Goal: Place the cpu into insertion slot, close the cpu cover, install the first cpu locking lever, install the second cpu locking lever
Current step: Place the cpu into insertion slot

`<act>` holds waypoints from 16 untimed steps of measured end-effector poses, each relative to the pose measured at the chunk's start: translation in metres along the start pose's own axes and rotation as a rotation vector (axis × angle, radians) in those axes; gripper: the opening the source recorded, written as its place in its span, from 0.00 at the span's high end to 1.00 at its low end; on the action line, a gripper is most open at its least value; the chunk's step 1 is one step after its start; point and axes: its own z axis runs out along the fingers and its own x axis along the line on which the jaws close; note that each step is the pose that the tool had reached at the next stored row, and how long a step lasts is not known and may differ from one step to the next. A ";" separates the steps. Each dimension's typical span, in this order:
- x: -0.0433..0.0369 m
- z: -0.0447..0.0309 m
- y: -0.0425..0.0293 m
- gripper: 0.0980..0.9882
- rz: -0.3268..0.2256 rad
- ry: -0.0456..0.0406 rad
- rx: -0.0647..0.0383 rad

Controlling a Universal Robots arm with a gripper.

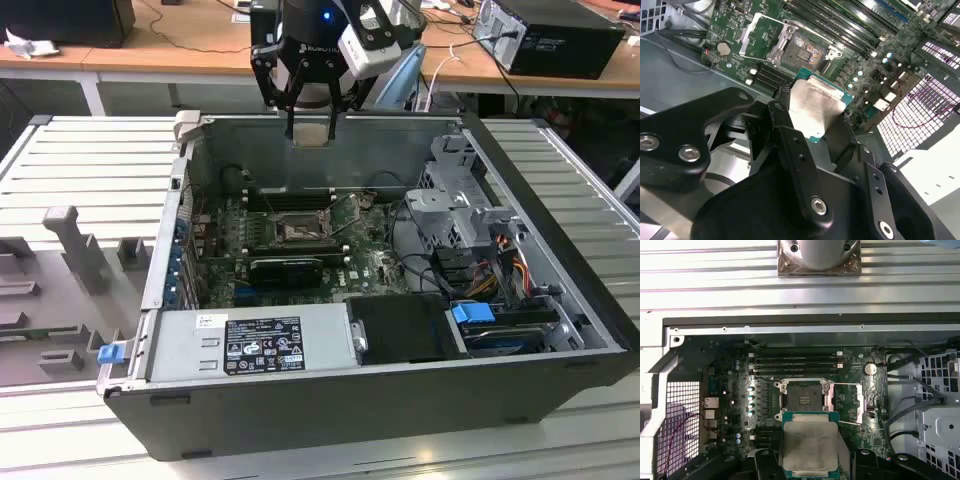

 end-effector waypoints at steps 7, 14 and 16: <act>0.0000 0.0001 0.0001 0.52 0.053 -0.0047 -0.001; 0.0000 0.0006 0.0001 0.52 0.145 -0.0130 -0.003; 0.0000 0.0007 0.0001 0.52 0.164 -0.0147 -0.003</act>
